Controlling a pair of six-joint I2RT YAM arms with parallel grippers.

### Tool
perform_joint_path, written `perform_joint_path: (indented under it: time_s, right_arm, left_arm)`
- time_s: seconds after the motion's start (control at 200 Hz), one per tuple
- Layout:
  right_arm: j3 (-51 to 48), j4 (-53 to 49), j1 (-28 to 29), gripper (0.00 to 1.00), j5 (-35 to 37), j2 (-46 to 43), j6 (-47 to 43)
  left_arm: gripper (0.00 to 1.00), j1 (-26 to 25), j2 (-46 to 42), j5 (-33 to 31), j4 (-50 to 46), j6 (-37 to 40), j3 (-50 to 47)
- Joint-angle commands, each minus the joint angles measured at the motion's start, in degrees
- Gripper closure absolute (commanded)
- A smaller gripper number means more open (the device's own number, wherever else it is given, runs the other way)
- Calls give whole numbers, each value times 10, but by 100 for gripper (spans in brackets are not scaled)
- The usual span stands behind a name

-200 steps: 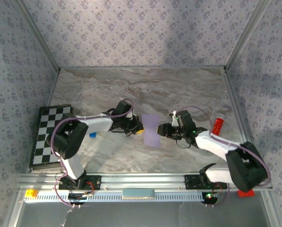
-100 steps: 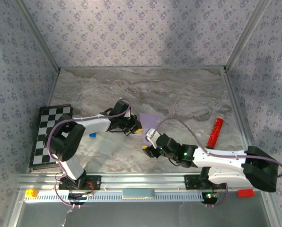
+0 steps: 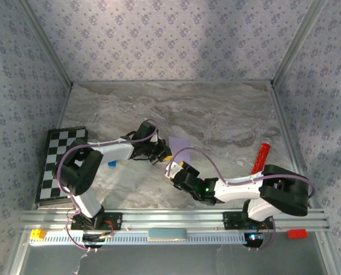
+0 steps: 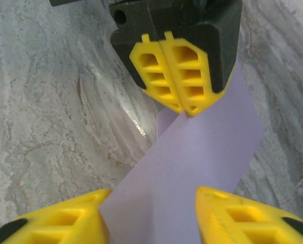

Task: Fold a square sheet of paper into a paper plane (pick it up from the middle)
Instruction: Third fold the triangle at the center of the table.

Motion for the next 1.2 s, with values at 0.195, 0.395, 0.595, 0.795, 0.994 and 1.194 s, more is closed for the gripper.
perform_joint_path:
  time_s: [0.195,0.395,0.595,0.795,0.994,1.194]
  right_arm:
    - [8,4,4,79,18,-3,25]
    - [3,-6,3,92,14,-14,41]
    - [-1,-26,-19,100,-27,-37,92]
    - [-15,-27,-103,100,-207,-85,211]
    - [-11,-7,-200,100,-444,-93,309]
    - [34,-23,-232,100,-600,-43,337]
  left_arm:
    - [100,2,-7,3,-5,1,5]
    - [100,6,-11,1,-15,7,10]
    - [79,18,-27,-12,-58,38,25]
    - [64,40,-62,-49,-138,91,56]
    - [65,67,-55,-27,-164,136,110]
    - [76,67,23,34,-211,197,235]
